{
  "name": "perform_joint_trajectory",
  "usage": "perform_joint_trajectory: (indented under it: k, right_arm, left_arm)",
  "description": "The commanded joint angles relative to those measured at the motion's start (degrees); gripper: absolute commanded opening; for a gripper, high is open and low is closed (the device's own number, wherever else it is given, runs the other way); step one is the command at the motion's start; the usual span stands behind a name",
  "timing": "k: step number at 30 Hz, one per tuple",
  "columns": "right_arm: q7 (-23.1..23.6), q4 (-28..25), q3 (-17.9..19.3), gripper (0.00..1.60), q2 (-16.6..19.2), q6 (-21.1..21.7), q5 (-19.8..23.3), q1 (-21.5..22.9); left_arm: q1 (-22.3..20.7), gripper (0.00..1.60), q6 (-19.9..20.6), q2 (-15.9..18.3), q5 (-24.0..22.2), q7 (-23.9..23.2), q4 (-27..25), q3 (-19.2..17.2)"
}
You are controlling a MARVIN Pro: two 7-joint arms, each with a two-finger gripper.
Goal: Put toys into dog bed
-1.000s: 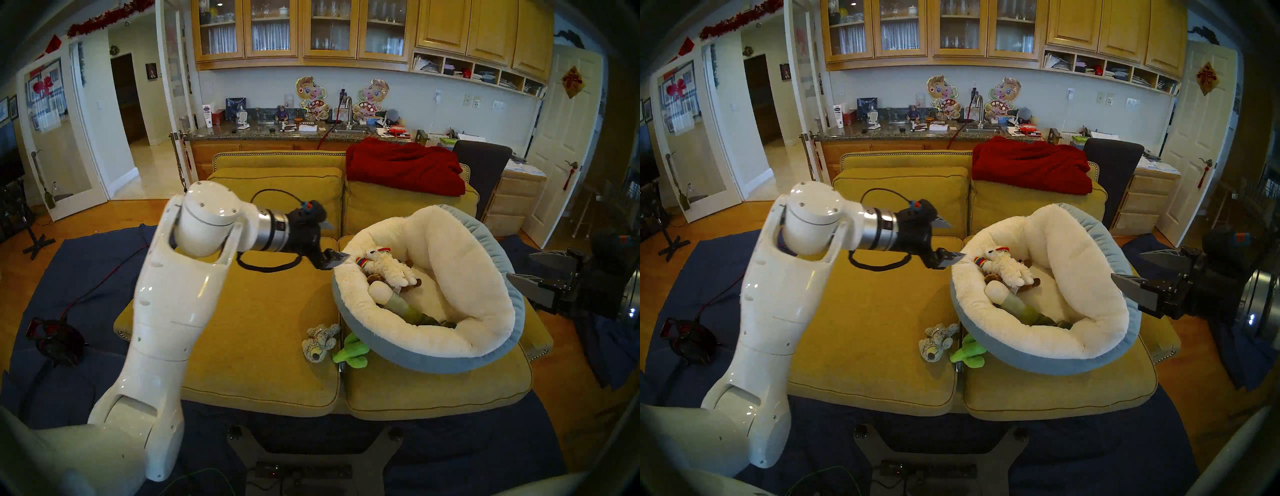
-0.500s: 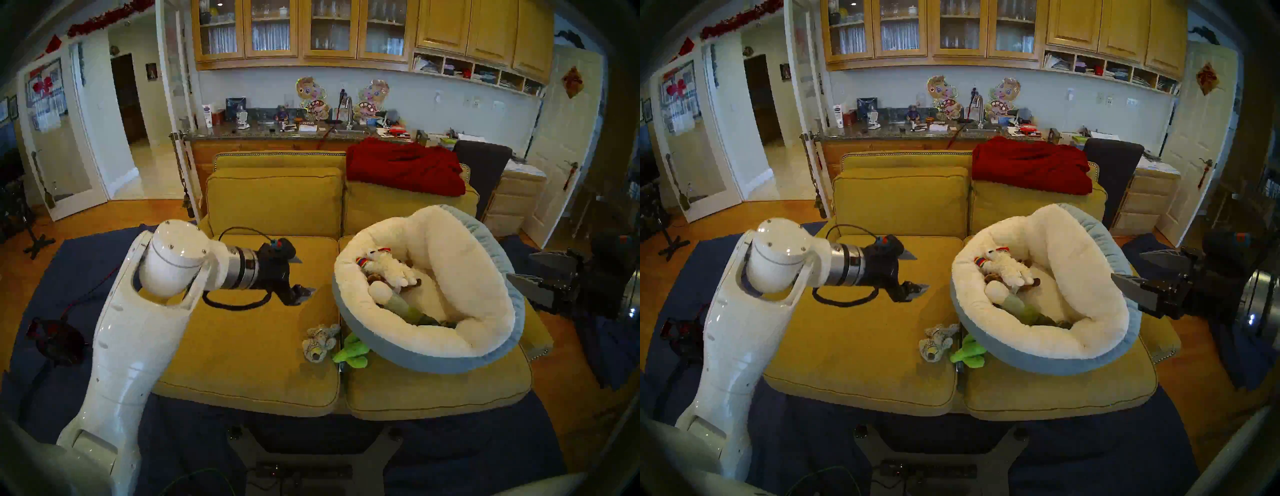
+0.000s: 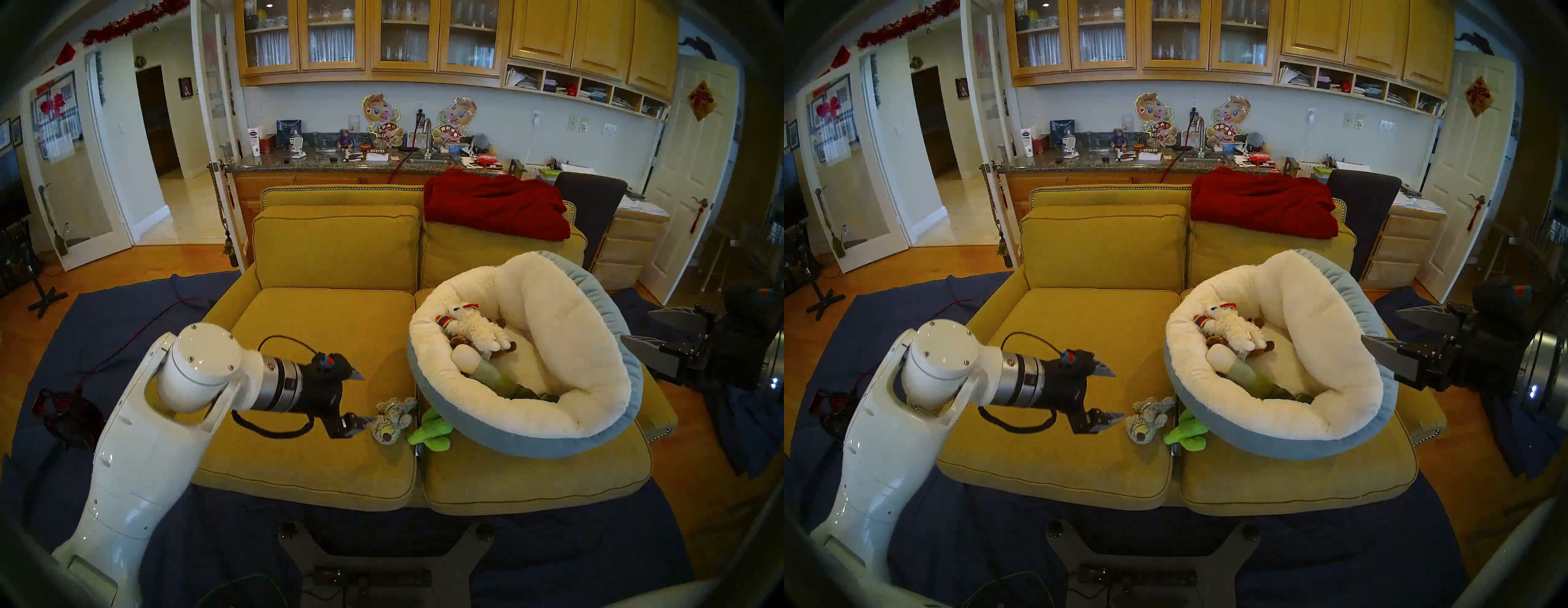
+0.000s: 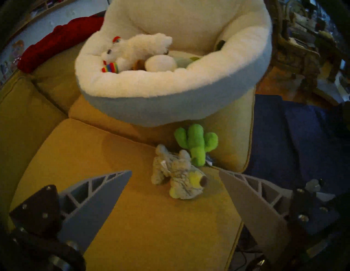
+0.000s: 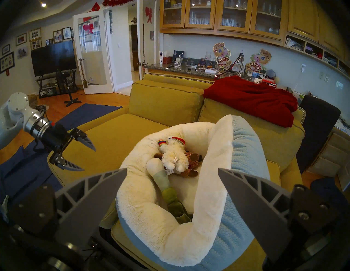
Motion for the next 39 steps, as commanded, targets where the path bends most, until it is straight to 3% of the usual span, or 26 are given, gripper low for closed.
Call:
perform_joint_trajectory:
  k: [1, 6, 25, 39]
  right_arm:
    - [0.13, -0.01, 0.74, 1.60, 0.22, -0.02, -0.05, 0.11]
    - [0.10, -0.01, 0.69, 1.60, 0.21, -0.03, -0.05, 0.13]
    - [0.11, -0.01, 0.72, 1.60, 0.22, -0.02, -0.05, 0.12]
    - [0.11, -0.01, 0.72, 1.60, 0.22, -0.02, -0.04, 0.11]
  left_arm:
    - [-1.15, 1.60, -6.03, -2.52, 0.09, 2.87, 4.34, 1.20]
    - [-4.77, 1.60, -4.73, -4.32, 0.02, 3.68, 7.31, 2.44]
    - [-10.07, 1.60, 1.54, -6.96, 0.60, 3.70, 11.24, 7.71]
    - [-13.05, 1.60, 1.65, -8.19, 1.51, 5.00, 17.09, 10.62]
